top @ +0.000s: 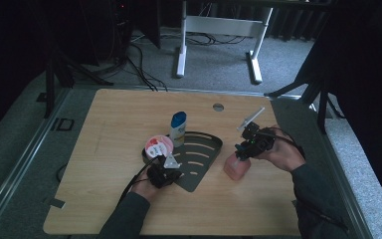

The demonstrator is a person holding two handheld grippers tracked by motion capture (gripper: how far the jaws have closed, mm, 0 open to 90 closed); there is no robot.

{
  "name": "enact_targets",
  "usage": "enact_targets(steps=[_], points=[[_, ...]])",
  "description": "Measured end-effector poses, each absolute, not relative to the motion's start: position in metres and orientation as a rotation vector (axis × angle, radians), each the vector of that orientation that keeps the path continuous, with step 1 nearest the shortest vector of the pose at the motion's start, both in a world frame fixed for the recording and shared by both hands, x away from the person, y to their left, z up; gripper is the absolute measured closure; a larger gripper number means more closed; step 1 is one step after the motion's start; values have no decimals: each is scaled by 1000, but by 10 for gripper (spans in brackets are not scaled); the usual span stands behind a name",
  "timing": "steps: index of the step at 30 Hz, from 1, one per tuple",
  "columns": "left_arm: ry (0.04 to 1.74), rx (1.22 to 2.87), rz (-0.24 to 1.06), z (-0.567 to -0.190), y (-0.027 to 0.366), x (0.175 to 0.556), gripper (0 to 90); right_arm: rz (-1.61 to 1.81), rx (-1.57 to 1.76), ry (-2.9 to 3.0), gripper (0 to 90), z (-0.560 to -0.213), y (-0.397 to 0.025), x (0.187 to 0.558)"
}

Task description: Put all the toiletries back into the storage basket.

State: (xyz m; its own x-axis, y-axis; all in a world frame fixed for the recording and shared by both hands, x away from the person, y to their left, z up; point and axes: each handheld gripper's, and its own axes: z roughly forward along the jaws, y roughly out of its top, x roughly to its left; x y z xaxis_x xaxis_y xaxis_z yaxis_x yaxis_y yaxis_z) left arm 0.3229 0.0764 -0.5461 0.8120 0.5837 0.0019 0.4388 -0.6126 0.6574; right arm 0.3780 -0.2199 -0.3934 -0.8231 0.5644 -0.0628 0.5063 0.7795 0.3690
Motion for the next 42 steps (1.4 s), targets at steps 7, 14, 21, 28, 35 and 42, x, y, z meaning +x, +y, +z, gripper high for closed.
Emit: enact_targets(steps=[7,14,21,28,35,42], points=[[748,2329,282,-546,76,323,900,526,812,2829,587,-394,-213,371],[749,2328,281,-546,77,323,900,534,785,2831,587,-395,-207,365],[750,2324,274,-546,77,323,900,557,759,2850,588,-395,-202,360],[751,2320,271,-546,77,324,900,564,723,2867,588,-396,-193,355],[751,2320,268,-546,77,324,900,577,692,2879,587,-396,-185,352],[752,2319,264,-546,77,324,900,582,644,2891,588,-395,-175,347]])
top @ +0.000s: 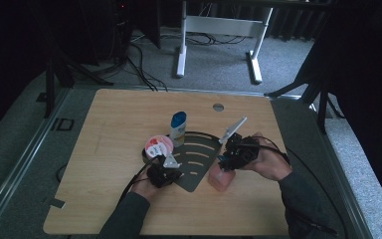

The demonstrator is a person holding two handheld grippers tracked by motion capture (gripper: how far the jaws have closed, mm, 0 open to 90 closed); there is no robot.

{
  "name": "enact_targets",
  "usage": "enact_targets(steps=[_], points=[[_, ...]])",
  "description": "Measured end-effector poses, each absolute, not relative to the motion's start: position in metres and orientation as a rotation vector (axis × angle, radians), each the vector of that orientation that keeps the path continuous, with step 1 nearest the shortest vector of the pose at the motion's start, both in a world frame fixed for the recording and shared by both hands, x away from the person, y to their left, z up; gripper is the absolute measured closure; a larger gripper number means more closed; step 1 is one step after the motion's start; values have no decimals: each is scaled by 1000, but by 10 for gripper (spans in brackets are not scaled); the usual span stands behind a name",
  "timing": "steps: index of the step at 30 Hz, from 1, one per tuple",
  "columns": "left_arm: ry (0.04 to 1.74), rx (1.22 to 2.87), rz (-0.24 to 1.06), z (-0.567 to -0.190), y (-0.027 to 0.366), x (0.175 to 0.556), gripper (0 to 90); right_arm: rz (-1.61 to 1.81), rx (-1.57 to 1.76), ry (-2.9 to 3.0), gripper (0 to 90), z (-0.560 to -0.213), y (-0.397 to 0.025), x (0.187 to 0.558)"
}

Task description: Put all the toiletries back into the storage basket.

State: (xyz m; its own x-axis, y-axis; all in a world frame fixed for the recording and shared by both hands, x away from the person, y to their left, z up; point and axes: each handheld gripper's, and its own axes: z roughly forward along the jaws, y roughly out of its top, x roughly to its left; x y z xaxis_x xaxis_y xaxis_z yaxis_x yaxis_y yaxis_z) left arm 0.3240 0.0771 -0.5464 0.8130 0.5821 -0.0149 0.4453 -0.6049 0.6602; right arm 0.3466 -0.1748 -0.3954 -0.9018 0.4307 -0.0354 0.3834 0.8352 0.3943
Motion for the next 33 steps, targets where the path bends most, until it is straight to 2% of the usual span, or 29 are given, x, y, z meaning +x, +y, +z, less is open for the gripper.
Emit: enact_targets(steps=[33], points=[[754,2312,252,-547,78,325,900,665,479,2960,588,-386,-129,340]])
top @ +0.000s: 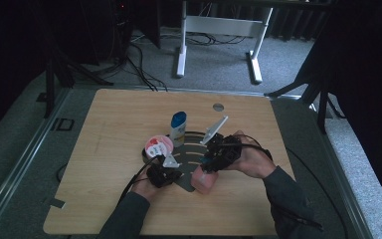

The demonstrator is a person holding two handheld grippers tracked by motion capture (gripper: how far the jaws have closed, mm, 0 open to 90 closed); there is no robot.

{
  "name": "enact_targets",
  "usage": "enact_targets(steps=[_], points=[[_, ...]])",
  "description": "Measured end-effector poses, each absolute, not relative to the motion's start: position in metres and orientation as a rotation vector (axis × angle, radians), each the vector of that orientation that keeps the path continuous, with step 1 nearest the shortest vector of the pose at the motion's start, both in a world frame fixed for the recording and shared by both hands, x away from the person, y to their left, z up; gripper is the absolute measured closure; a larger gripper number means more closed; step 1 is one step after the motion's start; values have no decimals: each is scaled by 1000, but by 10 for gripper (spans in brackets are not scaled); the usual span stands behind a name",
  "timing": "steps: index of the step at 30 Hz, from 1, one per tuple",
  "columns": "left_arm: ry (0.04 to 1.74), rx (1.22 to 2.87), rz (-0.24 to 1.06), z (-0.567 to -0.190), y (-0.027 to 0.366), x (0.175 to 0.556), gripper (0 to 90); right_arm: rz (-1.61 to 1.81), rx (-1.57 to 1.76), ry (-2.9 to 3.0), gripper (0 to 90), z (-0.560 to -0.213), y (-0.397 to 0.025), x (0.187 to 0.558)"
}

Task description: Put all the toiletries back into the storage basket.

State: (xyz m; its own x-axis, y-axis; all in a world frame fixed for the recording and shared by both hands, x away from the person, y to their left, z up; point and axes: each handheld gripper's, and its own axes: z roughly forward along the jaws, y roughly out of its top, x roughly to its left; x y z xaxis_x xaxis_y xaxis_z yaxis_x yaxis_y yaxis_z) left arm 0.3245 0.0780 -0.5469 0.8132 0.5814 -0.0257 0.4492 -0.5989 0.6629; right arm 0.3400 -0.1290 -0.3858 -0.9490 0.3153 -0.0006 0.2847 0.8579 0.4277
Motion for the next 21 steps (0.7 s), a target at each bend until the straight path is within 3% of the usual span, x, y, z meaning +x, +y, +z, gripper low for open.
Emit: enact_targets(steps=[21], points=[[753,2309,249,-547,78,325,900,656,493,2938,588,-389,-109,357]])
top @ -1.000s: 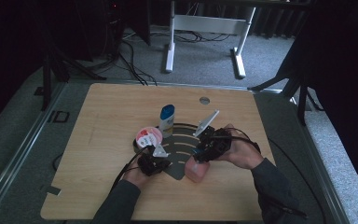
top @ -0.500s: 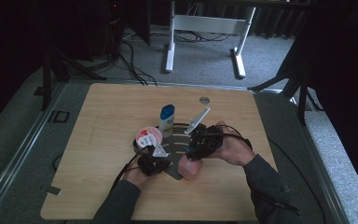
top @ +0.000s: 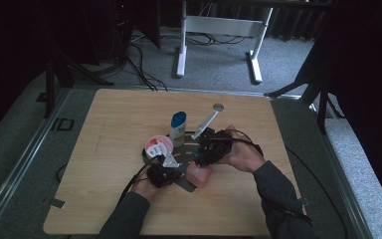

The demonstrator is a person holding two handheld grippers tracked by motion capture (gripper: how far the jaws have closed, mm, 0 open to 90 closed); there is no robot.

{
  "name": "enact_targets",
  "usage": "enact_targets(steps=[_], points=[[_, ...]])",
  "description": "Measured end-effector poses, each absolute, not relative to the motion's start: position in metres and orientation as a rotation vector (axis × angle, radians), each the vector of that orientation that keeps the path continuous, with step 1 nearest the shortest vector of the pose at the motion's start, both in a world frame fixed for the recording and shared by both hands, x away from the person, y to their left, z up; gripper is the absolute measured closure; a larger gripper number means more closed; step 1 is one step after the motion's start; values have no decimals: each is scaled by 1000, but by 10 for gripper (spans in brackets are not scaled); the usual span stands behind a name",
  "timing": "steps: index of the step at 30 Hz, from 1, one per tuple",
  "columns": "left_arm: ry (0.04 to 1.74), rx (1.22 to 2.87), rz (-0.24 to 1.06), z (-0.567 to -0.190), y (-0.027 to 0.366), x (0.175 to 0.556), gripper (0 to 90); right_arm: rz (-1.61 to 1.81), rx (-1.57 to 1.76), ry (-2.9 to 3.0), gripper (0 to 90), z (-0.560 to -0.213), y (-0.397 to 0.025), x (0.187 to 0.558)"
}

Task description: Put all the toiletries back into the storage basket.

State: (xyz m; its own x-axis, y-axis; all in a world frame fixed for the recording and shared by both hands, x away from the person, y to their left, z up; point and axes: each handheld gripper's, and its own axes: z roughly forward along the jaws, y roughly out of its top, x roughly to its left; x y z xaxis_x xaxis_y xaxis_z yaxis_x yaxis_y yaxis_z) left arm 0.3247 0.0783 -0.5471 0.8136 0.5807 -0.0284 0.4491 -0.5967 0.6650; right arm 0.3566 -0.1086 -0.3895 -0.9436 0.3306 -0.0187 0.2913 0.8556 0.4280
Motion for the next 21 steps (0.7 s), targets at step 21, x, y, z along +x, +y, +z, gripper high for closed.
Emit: enact_targets(steps=[21], points=[[754,2304,243,-547,78,325,900,667,558,2909,587,-392,-100,380]])
